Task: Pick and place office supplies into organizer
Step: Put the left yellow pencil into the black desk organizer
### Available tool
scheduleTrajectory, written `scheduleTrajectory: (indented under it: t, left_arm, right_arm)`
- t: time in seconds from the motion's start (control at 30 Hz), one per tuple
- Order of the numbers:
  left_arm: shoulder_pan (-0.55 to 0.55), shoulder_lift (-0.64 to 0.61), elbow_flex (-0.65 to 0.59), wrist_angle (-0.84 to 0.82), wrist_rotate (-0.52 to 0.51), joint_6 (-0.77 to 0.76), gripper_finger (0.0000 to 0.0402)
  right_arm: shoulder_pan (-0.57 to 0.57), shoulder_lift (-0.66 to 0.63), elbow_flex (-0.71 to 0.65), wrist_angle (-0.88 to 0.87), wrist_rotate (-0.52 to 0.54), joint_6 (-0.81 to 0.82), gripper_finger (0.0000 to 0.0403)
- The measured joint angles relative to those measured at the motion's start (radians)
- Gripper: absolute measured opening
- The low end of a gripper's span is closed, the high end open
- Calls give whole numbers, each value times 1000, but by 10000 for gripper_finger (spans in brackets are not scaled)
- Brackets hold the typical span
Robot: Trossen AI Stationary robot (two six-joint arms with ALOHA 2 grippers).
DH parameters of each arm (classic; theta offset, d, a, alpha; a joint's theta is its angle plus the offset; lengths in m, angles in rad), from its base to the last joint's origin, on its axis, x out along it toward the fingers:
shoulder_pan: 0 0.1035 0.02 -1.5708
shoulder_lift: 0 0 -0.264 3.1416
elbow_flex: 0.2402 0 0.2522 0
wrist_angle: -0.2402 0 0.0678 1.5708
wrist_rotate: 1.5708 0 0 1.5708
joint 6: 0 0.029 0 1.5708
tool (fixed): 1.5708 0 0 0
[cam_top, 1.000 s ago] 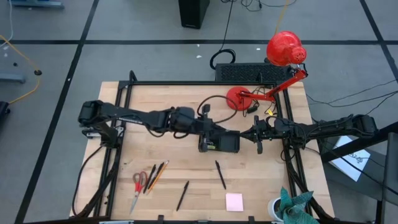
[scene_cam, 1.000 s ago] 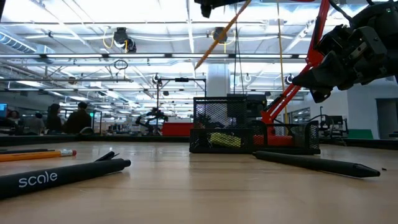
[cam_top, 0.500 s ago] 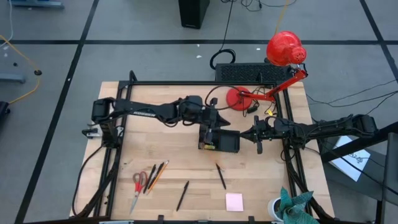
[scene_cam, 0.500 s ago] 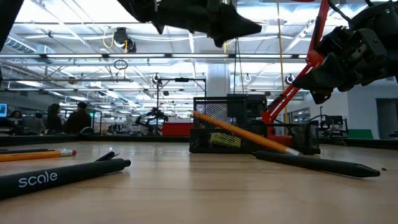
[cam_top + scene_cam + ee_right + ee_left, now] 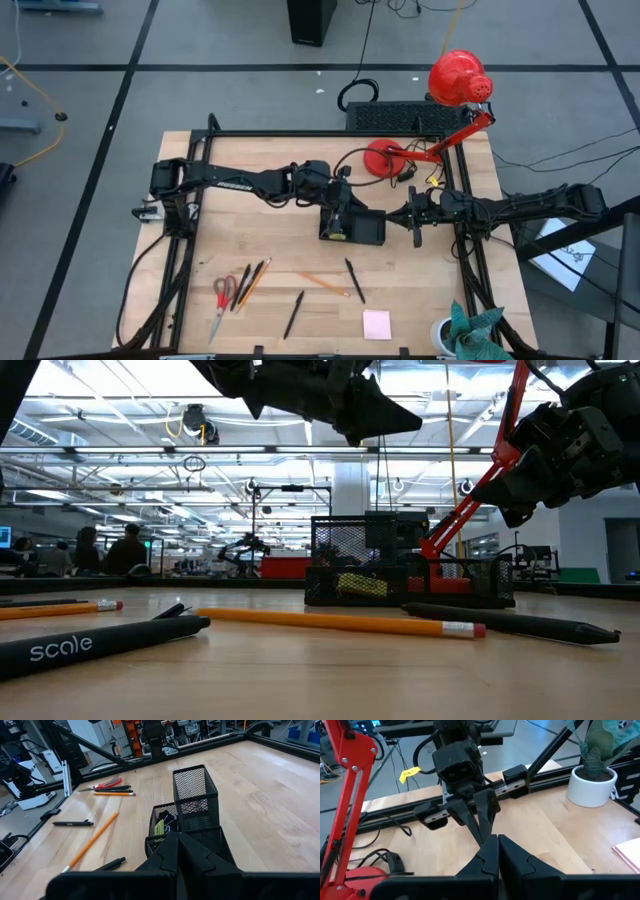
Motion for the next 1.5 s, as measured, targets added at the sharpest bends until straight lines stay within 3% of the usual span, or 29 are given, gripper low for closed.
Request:
scheduleTrajectory:
  t: [0.43, 0.63, 0.73, 0.93, 1.17, 1.33, 1.4, 1.5]
  left_arm:
    - [-17, 0, 0, -63, -4, -33, 8]
    - [-177, -1, 0, -430, -211, -10, 3]
    - [-278, -1, 0, -589, -259, -34, 6]
    - [-402, -1, 0, -571, -329, -167, 6]
    - [-446, 0, 0, -555, -335, -266, 70]
    - [-482, 82, 2, -489, -258, -302, 134]
    - [-492, 148, 40, -494, -240, -335, 153]
    - [-502, 261, 177, -630, -237, -348, 169]
  right_arm:
    - [0, 0, 0, 2, 0, 1, 4]
    - [0, 0, 0, 2, 0, 1, 4]
    - [0, 0, 0, 2, 0, 1, 4]
    - [0, 0, 0, 22, 0, 2, 4]
    - [0, 0, 0, 26, 0, 2, 4]
    - [0, 0, 0, 25, 0, 2, 4]
    - [0, 0, 0, 17, 0, 2, 4]
    - [0, 4, 0, 15, 1, 2, 4]
